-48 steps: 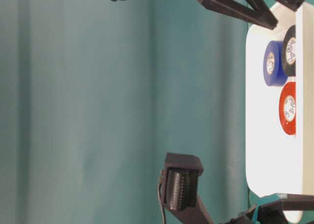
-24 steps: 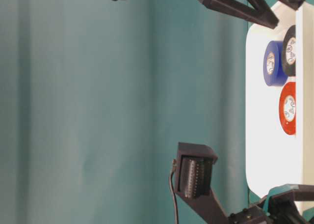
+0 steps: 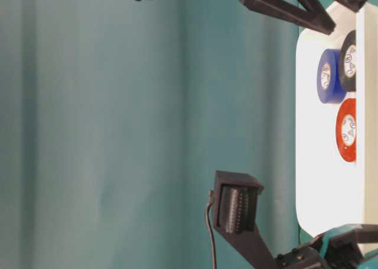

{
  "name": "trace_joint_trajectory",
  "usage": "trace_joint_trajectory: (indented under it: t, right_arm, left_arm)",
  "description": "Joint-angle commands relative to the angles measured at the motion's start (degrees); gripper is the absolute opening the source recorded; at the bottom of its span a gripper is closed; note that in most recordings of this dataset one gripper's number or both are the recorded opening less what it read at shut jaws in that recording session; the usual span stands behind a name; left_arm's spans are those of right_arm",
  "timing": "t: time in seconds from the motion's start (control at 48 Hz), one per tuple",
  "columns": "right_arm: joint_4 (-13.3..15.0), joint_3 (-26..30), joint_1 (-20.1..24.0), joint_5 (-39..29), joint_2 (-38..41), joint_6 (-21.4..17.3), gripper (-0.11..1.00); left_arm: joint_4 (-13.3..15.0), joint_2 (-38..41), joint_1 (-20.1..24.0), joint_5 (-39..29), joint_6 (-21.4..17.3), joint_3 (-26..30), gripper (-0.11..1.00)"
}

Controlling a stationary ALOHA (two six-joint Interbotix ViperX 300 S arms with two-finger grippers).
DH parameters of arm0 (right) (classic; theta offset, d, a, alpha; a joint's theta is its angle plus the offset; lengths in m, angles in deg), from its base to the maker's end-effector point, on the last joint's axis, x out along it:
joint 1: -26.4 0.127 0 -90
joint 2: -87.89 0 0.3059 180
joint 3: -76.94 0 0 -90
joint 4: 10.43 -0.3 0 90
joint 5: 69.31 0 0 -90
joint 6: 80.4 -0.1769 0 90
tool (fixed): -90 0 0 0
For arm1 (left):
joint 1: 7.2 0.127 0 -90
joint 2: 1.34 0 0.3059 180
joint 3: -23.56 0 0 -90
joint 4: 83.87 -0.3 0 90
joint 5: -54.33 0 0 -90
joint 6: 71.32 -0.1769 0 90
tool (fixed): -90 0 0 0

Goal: Put the tape alternately from left to right into the white case.
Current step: 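Lower the left gripper onto the white tape roll and grasp it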

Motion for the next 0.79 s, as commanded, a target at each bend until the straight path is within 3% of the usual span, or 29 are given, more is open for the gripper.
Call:
trace_joint_trajectory:
  t: [0.0, 0.062, 0.417, 0.771]
  right_arm:
    - [0.0, 0.7, 0.09, 0.44, -0.35, 0.0, 0.78]
    - [0.0, 0.7, 0.09, 0.44, -0.35, 0.0, 0.78]
    - [0.0, 0.7, 0.09, 0.44, -0.35, 0.0, 0.78]
    - [0.0, 0.62, 0.09, 0.44, -0.35, 0.09, 0.78]
  left_arm:
    - [-0.09, -0.7, 0.35, -0.09, -0.26, 0.35, 0.02]
    - [-0.09, -0.79, 0.62, -0.09, -0.26, 0.35, -0.03]
    - [-0.09, -1.93, 0.7, -0.18, -0.18, 0.53, -0.03]
    - [-0.09, -11.16, 0.53, -5.45, -0.26, 0.18, -0.03]
